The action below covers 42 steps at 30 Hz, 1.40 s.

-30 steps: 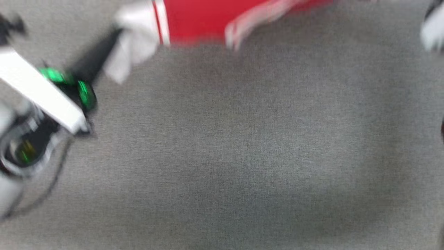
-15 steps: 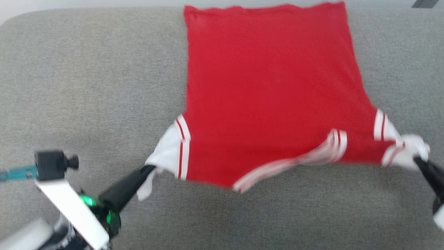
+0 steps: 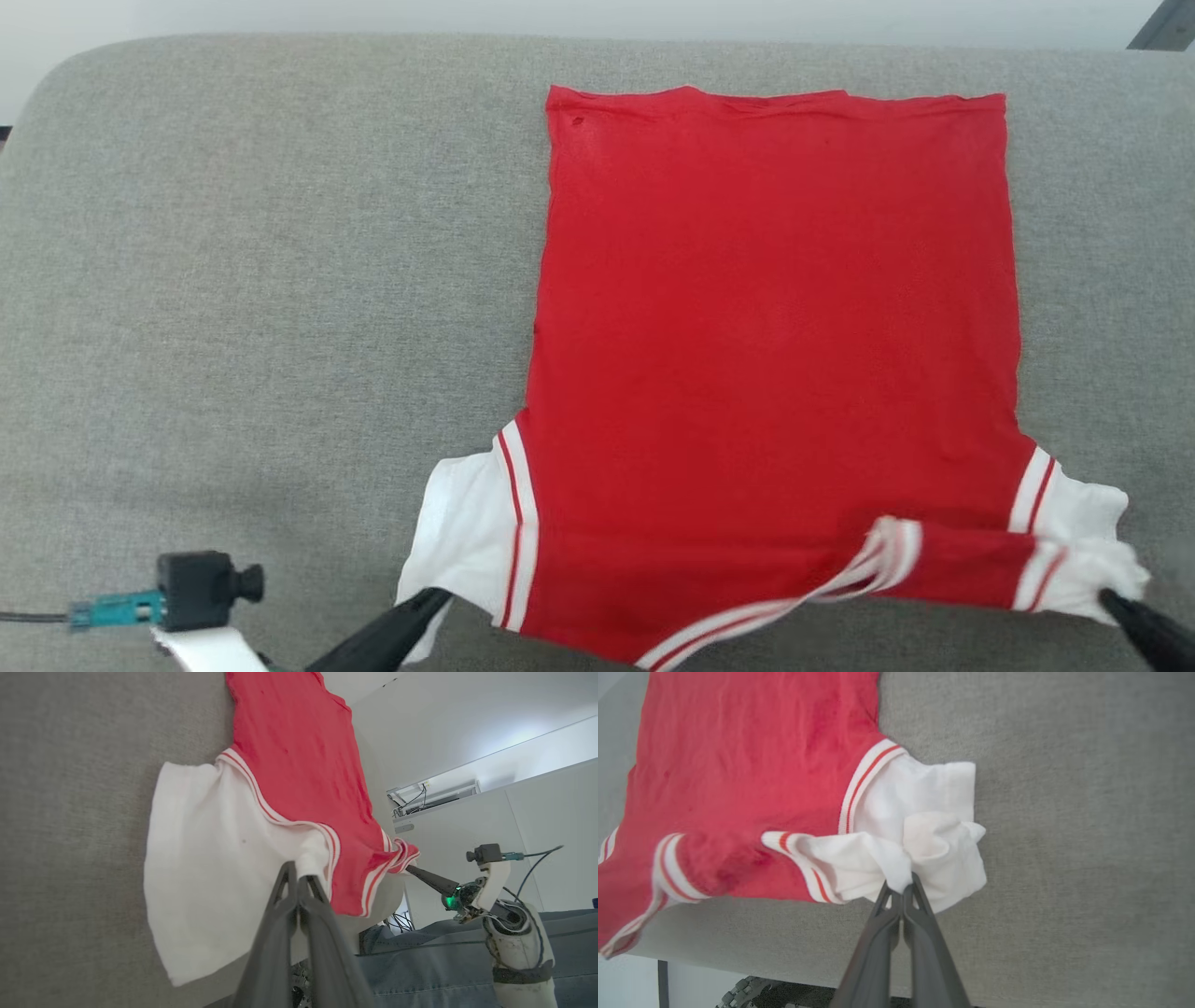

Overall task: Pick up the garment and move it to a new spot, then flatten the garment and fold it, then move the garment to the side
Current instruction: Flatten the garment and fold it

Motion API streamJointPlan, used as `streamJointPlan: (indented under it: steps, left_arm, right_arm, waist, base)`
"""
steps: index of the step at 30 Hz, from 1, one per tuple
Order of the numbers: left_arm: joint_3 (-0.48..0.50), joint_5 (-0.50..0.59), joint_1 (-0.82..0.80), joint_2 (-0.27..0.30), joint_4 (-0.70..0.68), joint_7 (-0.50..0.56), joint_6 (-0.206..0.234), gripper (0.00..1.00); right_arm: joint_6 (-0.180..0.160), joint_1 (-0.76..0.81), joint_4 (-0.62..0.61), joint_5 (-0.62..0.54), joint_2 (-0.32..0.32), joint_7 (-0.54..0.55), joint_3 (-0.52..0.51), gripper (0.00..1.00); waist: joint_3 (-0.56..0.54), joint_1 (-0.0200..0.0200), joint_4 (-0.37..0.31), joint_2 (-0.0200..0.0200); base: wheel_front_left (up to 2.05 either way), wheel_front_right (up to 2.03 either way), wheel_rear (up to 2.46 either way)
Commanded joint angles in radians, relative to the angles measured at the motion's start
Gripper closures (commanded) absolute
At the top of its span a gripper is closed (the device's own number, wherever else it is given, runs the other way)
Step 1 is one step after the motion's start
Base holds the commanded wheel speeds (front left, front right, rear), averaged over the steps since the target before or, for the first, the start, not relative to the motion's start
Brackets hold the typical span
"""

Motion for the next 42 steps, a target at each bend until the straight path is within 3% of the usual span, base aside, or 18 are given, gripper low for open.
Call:
streamJointPlan:
  steps: [1, 15, 16, 17, 18, 22, 27, 31, 32, 36, 42]
  left_arm:
    - [-0.006, 0.006, -0.012, -0.016, 0.019, 0.009, 0.002, 1.00]
    - [-0.068, 0.035, -0.063, -0.120, 0.199, 0.034, 0.002, 1.00]
    - [-0.071, 0.037, -0.066, -0.121, 0.204, 0.031, 0.002, 1.00]
    - [-0.074, 0.039, -0.069, -0.122, 0.207, 0.029, 0.002, 1.00]
    - [-0.078, 0.043, -0.071, -0.123, 0.209, 0.025, 0.002, 1.00]
    - [-0.091, 0.063, -0.081, -0.117, 0.206, 0.005, 0.002, 1.00]
    - [-0.099, 0.077, -0.098, -0.109, 0.172, -0.035, 0.002, 1.00]
    - [-0.125, 0.105, -0.130, -0.112, 0.145, -0.048, 0.002, 1.00]
    - [-0.137, 0.116, -0.159, -0.117, 0.131, -0.052, 0.002, 1.00]
    - [-0.169, 0.128, -0.216, -0.127, 0.112, -0.059, 0.002, 1.00]
    - [-0.237, 0.140, -0.302, -0.148, 0.101, -0.069, 0.002, 1.00]
  right_arm:
    - [0.000, -0.018, 0.029, -0.016, -0.003, -0.010, 0.016, 1.00]
    - [0.000, -0.096, 0.317, -0.110, -0.047, -0.126, 0.147, 1.00]
    - [0.000, -0.101, 0.323, -0.109, -0.048, -0.139, 0.152, 0.96]
    - [0.000, -0.106, 0.323, -0.113, -0.052, -0.154, 0.154, 0.63]
    - [0.000, -0.112, 0.318, -0.115, -0.053, -0.169, 0.152, 0.00]
    - [-0.001, -0.101, 0.224, -0.097, -0.057, -0.163, 0.104, 0.00]
    - [0.000, -0.101, 0.028, -0.091, -0.100, -0.052, -0.004, 0.00]
    - [0.000, -0.218, -0.079, -0.103, -0.136, 0.050, -0.066, 0.00]
    - [0.000, -0.321, -0.087, -0.116, -0.156, 0.098, -0.067, 0.00]
    - [0.000, -0.566, 0.004, -0.202, -0.200, 0.154, -0.016, 0.00]
    - [0.000, -0.884, 0.299, -0.370, -0.244, 0.156, 0.065, 0.00]
  waist:
    - [0.001, 0.0000, -0.001, -0.0001]
    - [0.029, 0.0000, -0.008, -0.0001]
    - [0.031, 0.0000, -0.007, -0.0001]
    - [0.033, 0.0000, -0.007, -0.0001]
    - [0.036, 0.0000, -0.006, -0.0001]
    - [0.042, 0.0000, 0.001, -0.0001]
    - [0.056, 0.0000, 0.015, -0.0001]
    - [0.081, 0.0000, 0.046, -0.0001]
    - [0.101, 0.0000, 0.062, -0.0001]
    - [0.150, 0.0000, 0.097, -0.0001]
    - [0.205, 0.0000, 0.159, -0.0001]
  base:
    - [0.00, 0.00, 0.00]
    - [0.00, 0.00, 0.00]
    - [0.00, 0.00, 0.00]
    - [0.00, 0.00, 0.00]
    - [0.00, 0.00, 0.00]
    - [0.00, 0.00, 0.00]
    - [0.00, 0.00, 0.00]
    - [0.00, 0.00, 0.00]
    - [0.00, 0.00, 0.00]
    - [0.00, 0.00, 0.00]
    - [0.00, 0.00, 0.00]
